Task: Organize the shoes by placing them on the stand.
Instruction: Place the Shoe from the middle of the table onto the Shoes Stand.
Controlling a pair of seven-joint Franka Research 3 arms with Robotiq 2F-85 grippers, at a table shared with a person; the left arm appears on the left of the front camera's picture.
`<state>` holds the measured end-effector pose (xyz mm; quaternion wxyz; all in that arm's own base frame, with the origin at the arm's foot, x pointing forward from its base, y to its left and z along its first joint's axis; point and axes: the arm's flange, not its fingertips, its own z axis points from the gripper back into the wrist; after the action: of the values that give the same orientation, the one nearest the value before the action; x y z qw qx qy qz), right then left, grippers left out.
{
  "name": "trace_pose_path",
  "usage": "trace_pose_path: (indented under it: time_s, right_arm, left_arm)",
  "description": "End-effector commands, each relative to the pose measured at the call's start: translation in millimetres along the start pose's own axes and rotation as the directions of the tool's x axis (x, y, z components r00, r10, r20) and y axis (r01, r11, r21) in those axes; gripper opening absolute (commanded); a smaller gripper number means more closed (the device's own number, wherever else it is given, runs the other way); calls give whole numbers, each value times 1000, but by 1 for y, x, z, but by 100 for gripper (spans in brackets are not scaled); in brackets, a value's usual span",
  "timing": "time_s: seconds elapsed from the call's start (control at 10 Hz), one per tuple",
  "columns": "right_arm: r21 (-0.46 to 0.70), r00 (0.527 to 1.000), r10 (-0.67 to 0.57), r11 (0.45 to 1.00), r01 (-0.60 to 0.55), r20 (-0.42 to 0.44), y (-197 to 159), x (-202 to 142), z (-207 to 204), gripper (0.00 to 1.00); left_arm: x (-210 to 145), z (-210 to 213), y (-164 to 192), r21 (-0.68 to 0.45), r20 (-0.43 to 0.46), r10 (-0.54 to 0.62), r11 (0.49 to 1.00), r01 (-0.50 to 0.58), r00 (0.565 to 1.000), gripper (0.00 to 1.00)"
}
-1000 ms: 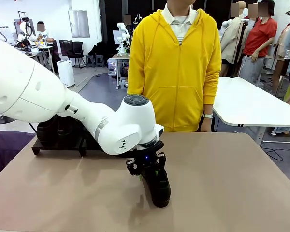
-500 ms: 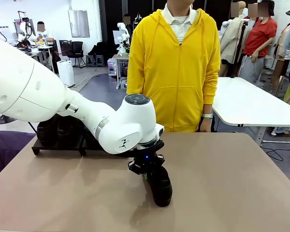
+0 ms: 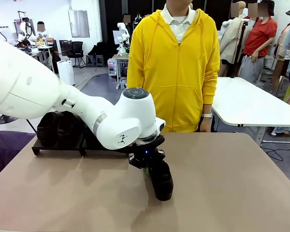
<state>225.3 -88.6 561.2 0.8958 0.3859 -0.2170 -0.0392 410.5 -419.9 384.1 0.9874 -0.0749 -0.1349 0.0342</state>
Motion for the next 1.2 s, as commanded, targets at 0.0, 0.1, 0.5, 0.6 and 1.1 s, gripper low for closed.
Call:
trace_pose_path:
  time_s: [0.0, 0.1, 0.5, 0.6, 1.1]
  right_arm:
    - [15, 1000, 11, 1000, -11, 6, 2, 0, 2, 100]
    - [15, 1000, 11, 1000, -11, 6, 2, 0, 2, 100]
    - [15, 1000, 11, 1000, -11, 6, 2, 0, 2, 100]
    - [15, 1000, 11, 1000, -11, 6, 2, 0, 2, 100]
    - [15, 1000, 11, 1000, -11, 6, 2, 0, 2, 100]
  left_arm:
    - [-3, 49, 19, -59, 50, -220, 973, 223, 974, 0]
    - [-2, 70, 29, -57, 77, -347, 934, 352, 935, 0]
    - [1, 116, 101, 29, 375, -317, 943, 331, 871, 0]
    - [-2, 125, 129, -21, 433, -191, 975, 221, 881, 0]
    - [14, 114, 77, 35, 264, -364, 929, 368, 893, 0]
